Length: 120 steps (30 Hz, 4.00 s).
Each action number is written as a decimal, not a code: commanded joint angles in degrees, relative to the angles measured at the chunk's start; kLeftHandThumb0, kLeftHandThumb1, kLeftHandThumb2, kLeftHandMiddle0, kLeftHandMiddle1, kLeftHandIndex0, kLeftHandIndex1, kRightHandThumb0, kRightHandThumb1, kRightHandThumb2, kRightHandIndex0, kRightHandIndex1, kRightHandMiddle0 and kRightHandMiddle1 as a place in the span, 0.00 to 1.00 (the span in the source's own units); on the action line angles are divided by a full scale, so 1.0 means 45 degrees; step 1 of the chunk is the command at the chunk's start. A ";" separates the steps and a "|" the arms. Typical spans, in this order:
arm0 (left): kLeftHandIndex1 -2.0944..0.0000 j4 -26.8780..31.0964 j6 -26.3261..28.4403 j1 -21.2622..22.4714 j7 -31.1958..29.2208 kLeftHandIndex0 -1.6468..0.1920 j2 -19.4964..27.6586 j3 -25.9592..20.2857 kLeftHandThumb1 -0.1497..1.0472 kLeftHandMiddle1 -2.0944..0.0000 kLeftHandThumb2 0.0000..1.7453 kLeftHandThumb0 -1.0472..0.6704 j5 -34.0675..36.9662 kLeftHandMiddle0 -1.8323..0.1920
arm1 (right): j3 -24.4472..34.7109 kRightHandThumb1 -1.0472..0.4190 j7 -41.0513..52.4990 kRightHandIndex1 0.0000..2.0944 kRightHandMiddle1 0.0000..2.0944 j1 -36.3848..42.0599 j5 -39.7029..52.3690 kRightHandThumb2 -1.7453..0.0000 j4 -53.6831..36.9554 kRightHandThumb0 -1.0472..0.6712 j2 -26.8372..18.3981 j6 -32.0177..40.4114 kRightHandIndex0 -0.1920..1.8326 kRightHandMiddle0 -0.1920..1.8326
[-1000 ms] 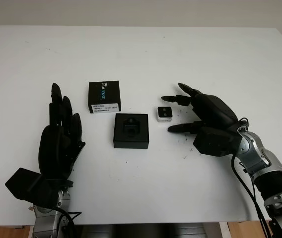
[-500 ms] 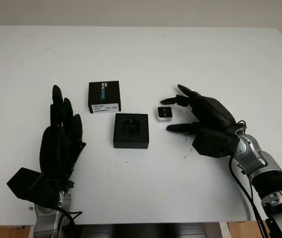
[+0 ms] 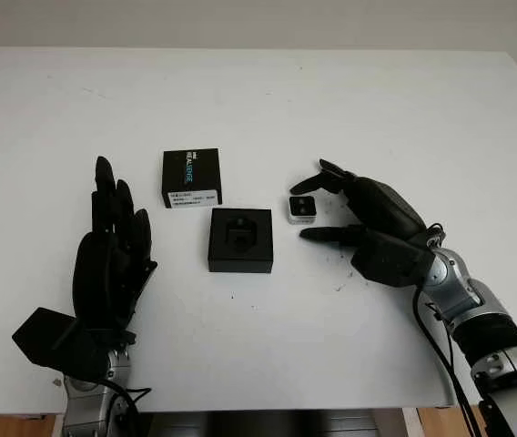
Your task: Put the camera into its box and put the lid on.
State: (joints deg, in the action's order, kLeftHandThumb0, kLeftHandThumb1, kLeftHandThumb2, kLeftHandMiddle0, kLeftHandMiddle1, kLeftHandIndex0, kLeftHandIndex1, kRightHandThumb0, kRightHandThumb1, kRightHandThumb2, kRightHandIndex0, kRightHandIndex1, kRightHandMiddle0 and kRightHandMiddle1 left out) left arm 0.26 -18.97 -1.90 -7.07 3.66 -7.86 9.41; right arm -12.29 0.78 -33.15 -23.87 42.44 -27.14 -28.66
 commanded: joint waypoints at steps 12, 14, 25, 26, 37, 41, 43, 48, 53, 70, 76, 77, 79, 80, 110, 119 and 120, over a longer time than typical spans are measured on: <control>1.00 -0.0051 -0.0014 0.0034 0.0194 1.00 -0.0231 0.0073 1.00 0.98 0.30 0.19 -0.0059 1.00 | 0.0186 0.04 -0.0672 0.04 0.63 0.0176 0.0195 0.96 0.0575 0.38 0.0455 -0.0431 0.22 0.26; 1.00 -0.0031 0.0008 0.0008 0.0224 1.00 -0.0239 0.0071 1.00 0.98 0.30 0.19 -0.0059 1.00 | 0.0190 0.04 -0.0916 0.05 0.65 0.0143 0.0138 0.97 0.0697 0.39 0.0442 -0.0600 0.23 0.27; 1.00 -0.0024 -0.0053 0.0071 0.0110 1.00 -0.0167 0.0031 1.00 0.98 0.30 0.20 -0.0007 1.00 | 0.0465 0.06 -0.1664 0.05 0.71 -0.0140 0.0324 0.97 0.1644 0.38 0.0577 -0.1654 0.27 0.28; 1.00 -0.0007 -0.0031 0.0083 0.0094 1.00 -0.0135 0.0022 1.00 0.98 0.31 0.20 -0.0026 1.00 | 0.0504 0.06 -0.1688 0.05 0.71 -0.0172 0.0376 0.97 0.1730 0.38 0.0613 -0.1672 0.27 0.27; 1.00 0.0080 0.0120 0.0156 0.0066 1.00 -0.0098 0.0011 1.00 0.98 0.30 0.20 -0.0051 1.00 | 0.1144 0.06 -0.0785 0.05 0.71 -0.0224 0.1716 0.97 0.1961 0.36 0.1109 -0.1219 0.27 0.28; 1.00 0.0008 0.0052 0.0151 0.0019 1.00 -0.0176 0.0011 1.00 0.98 0.30 0.21 0.0058 1.00 | 0.1321 0.06 -0.0339 0.04 0.72 -0.0216 0.2089 0.97 0.1609 0.35 0.1249 -0.0908 0.26 0.28; 1.00 0.0056 0.0114 0.0113 0.0064 1.00 -0.0211 0.0032 1.00 0.97 0.30 0.21 0.0036 1.00 | 0.1363 0.06 -0.0078 0.04 0.72 -0.0208 0.2206 0.97 0.1348 0.34 0.1271 -0.0682 0.26 0.27; 1.00 0.0088 0.0090 0.0078 0.0095 1.00 -0.0300 0.0063 1.00 0.97 0.29 0.20 0.0057 0.99 | 0.1528 0.06 0.0679 0.03 0.73 0.0064 0.2618 0.97 -0.0160 0.35 0.1369 0.0382 0.25 0.27; 1.00 0.0069 -0.0014 0.0039 0.0158 1.00 -0.0398 0.0132 1.00 0.97 0.30 0.21 -0.0042 1.00 | 0.1587 0.05 0.1241 0.03 0.75 0.0577 0.2828 0.97 -0.2123 0.34 0.1412 0.1287 0.26 0.28; 1.00 0.0141 -0.0005 -0.0138 0.0595 1.00 -0.0728 0.0412 1.00 0.98 0.31 0.20 -0.0508 1.00 | 0.1677 0.04 0.3004 0.04 0.79 0.1751 0.3912 0.97 -0.7173 0.31 0.1729 0.3499 0.28 0.29; 1.00 0.0170 -0.0038 -0.0202 0.0666 1.00 -0.0811 0.0514 1.00 0.99 0.31 0.20 -0.0575 1.00 | 0.1566 0.04 0.3316 0.04 0.79 0.1986 0.3714 0.97 -0.8391 0.33 0.1712 0.4532 0.28 0.29; 1.00 0.0184 -0.0016 -0.0213 0.0682 1.00 -0.0833 0.0537 1.00 0.99 0.31 0.20 -0.0583 1.00 | 0.1534 0.04 0.3344 0.04 0.80 0.1998 0.3687 0.97 -0.8565 0.33 0.1757 0.4734 0.28 0.29; 1.00 0.0187 -0.0005 -0.0223 0.0729 1.00 -0.0879 0.0587 1.00 0.99 0.31 0.20 -0.0625 1.00 | 0.1465 0.04 0.3332 0.04 0.81 0.2023 0.3620 0.97 -0.8843 0.34 0.1882 0.5082 0.28 0.29; 1.00 0.0172 -0.0021 -0.0221 0.0742 1.00 -0.0906 0.0608 1.00 0.99 0.31 0.20 -0.0647 1.00 | 0.1430 0.04 0.3294 0.04 0.82 0.2039 0.3572 0.97 -0.8953 0.34 0.1959 0.5236 0.28 0.29; 1.00 -0.0173 -0.0213 0.0036 0.1164 1.00 -0.1403 0.0889 1.00 1.00 0.32 0.20 -0.0925 1.00 | 0.0494 0.00 0.2113 0.02 0.91 0.3157 0.2275 0.97 -1.0040 0.34 0.3449 0.6868 0.26 0.21; 1.00 -0.0310 -0.0338 0.0090 0.1181 1.00 -0.1497 0.0881 1.00 0.99 0.31 0.19 -0.0884 1.00 | 0.0261 0.01 0.2158 0.03 0.89 0.3474 0.1672 0.97 -1.0299 0.33 0.3307 0.6970 0.28 0.23; 1.00 -0.0328 -0.0354 0.0098 0.1180 1.00 -0.1503 0.0880 1.00 0.99 0.31 0.19 -0.0884 1.00 | 0.0263 0.01 0.2220 0.03 0.89 0.3511 0.1689 0.97 -1.0318 0.34 0.3304 0.7010 0.28 0.23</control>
State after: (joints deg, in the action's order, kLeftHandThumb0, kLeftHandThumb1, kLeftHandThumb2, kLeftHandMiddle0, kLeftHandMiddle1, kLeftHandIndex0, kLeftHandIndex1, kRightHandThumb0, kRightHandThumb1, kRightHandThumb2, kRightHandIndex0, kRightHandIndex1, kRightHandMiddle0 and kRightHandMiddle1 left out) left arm 0.09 -19.89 -1.89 -1.89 -2.23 -4.57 5.22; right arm -10.90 10.60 -17.96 -16.24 -2.49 -12.10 2.55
